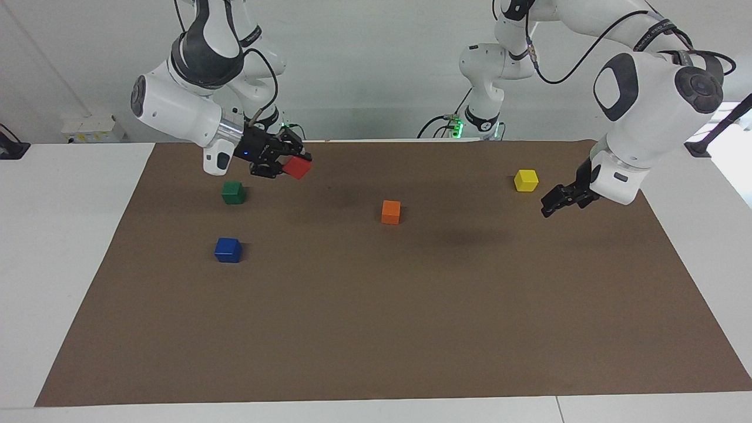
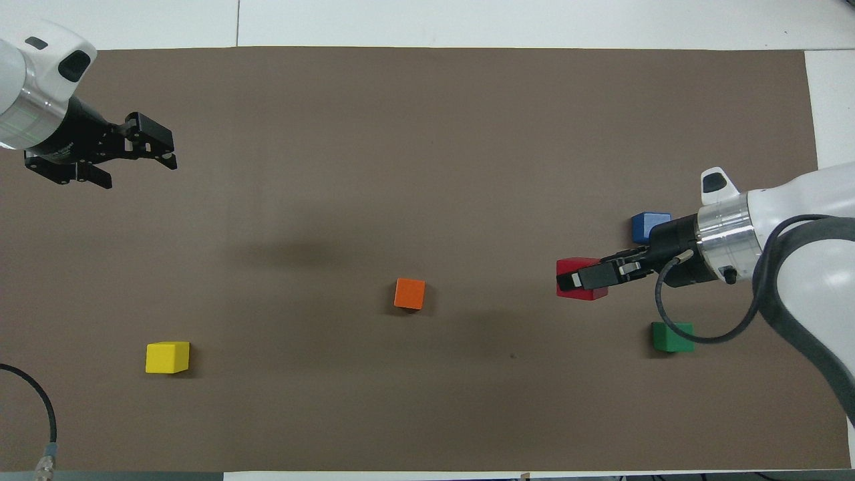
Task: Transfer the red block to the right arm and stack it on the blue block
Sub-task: 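Carry the red block toward the blue block while the left gripper withdraws, then lower the red block onto the blue block with the right gripper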
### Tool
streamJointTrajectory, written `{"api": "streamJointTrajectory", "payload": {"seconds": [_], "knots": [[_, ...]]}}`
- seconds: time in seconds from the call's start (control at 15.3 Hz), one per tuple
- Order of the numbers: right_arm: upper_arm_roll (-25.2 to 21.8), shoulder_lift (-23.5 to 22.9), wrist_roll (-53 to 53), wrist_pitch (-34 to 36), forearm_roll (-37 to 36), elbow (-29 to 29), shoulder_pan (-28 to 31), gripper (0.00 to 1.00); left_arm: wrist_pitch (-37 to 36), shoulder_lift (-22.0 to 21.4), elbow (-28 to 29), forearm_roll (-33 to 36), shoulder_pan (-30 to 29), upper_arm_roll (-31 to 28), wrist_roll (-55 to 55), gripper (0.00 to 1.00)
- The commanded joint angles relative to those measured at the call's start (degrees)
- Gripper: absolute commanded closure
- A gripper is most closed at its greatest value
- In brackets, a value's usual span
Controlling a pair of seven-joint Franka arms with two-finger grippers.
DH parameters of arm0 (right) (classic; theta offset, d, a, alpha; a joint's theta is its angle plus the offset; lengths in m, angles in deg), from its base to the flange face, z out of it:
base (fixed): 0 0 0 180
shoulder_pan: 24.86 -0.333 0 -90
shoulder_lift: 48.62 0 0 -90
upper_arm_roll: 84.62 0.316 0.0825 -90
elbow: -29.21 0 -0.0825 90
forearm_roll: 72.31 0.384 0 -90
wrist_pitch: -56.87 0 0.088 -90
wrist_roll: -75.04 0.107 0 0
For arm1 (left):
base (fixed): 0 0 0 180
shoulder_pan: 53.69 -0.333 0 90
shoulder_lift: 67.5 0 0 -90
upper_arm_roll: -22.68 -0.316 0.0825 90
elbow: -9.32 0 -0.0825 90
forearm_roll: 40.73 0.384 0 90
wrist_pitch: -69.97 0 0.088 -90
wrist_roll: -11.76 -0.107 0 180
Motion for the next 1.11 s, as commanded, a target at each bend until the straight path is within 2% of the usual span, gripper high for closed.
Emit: {"api": "streamJointTrajectory", "payload": {"seconds": [0.0, 0.13, 0.26, 0.52, 0.78, 1.04], "knots": [[0.59, -0.37, 7.66, -2.97, -12.43, -1.73, 1.33, 1.00, 1.80, -2.26, 3.27, 1.28, 1.07, -0.23, -0.14, 0.00], [0.59, -0.63, 12.23, -5.60, -21.93, -1.65, 1.86, 1.00, 2.50, -6.81, 8.88, 1.63, 0.64, -0.23, -2.15, 0.00], [0.68, -1.15, 15.76, -7.02, -26.61, -1.47, 3.26, 1.00, 2.07, -7.72, 10.05, 1.98, 0.89, -0.49, -7.23, 0.00], [0.68, -5.54, 17.87, -8.07, -31.10, -1.21, 6.17, 1.00, 2.07, -8.59, 10.31, 4.69, 1.25, -0.40, -9.44, 0.00], [0.68, -10.73, 20.51, -11.14, -35.84, -1.56, 6.61, 1.00, -0.20, -14.74, 12.07, 4.97, 0.11, -0.23, -10.77, 0.00], [0.59, -13.81, 22.80, -15.45, -38.83, -1.82, 6.61, 1.00, -0.22, -14.84, 12.43, 4.97, -3.66, 2.58, -12.53, 0.00]]}}
